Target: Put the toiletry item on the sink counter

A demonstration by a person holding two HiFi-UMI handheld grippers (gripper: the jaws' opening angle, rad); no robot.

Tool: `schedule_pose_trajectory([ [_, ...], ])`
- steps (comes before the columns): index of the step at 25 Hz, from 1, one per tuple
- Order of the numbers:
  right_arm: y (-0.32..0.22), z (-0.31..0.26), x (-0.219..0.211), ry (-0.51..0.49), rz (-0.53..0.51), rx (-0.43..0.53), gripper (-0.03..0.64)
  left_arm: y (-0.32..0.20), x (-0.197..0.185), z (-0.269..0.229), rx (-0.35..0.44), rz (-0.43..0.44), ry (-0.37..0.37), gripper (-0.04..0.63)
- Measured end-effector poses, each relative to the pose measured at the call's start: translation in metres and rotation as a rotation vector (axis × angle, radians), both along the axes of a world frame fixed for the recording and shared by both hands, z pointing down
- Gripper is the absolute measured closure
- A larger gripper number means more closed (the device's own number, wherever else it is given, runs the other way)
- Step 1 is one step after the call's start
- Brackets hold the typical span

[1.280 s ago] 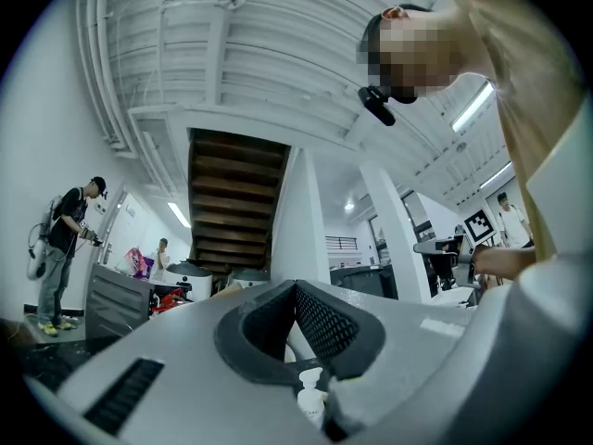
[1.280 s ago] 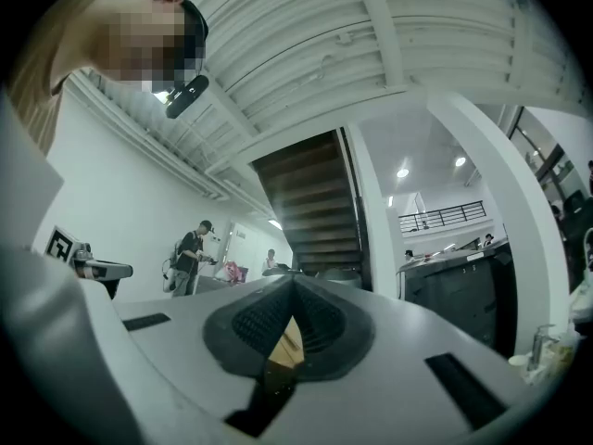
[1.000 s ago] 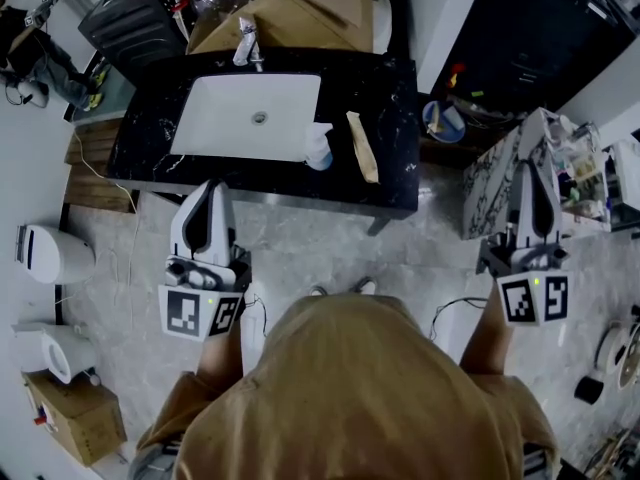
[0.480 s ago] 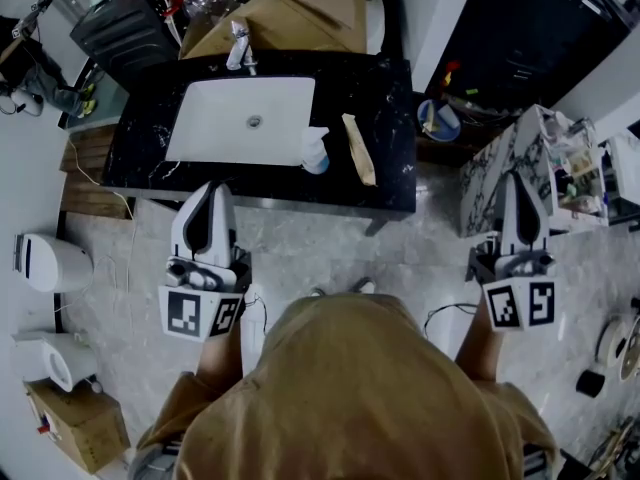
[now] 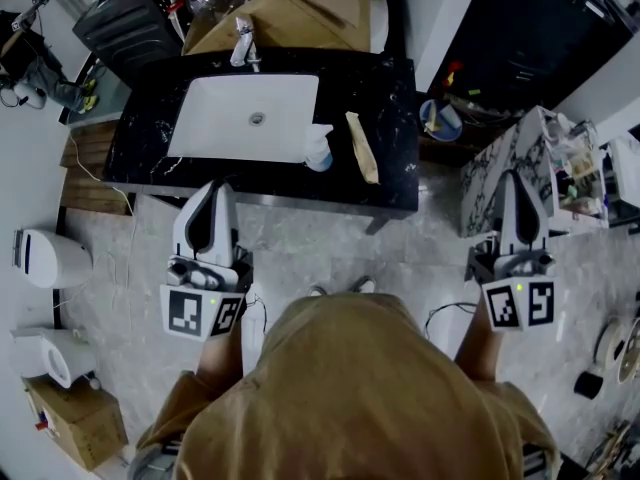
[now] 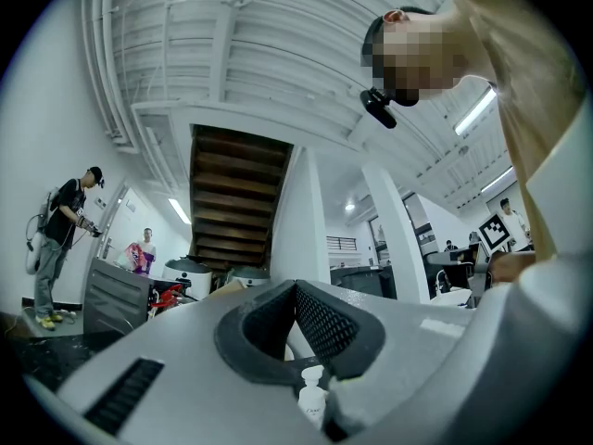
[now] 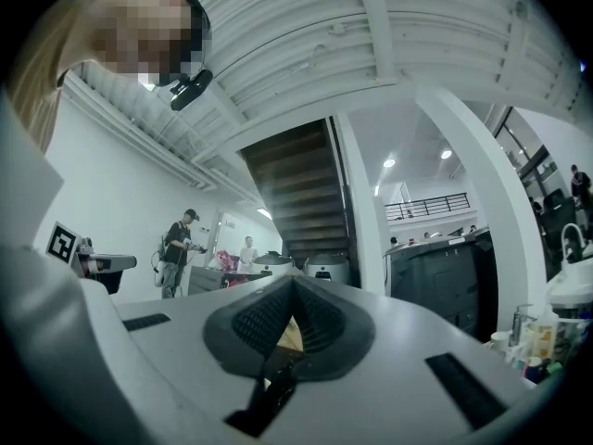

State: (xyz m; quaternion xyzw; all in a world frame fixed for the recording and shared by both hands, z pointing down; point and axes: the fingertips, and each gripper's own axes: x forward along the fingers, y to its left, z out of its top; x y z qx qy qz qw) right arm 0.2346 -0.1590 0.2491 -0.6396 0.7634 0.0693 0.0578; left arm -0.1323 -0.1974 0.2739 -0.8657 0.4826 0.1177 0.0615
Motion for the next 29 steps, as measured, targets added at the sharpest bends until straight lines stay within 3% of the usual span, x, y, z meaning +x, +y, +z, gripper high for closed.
schedule_pose_trajectory([
  [29, 0.013, 0.006, -0.006, -0.018, -0.031, -0.018, 0.614, 0.014, 0.005, 0.004, -0.020, 0.014, -0.012, 0.591],
])
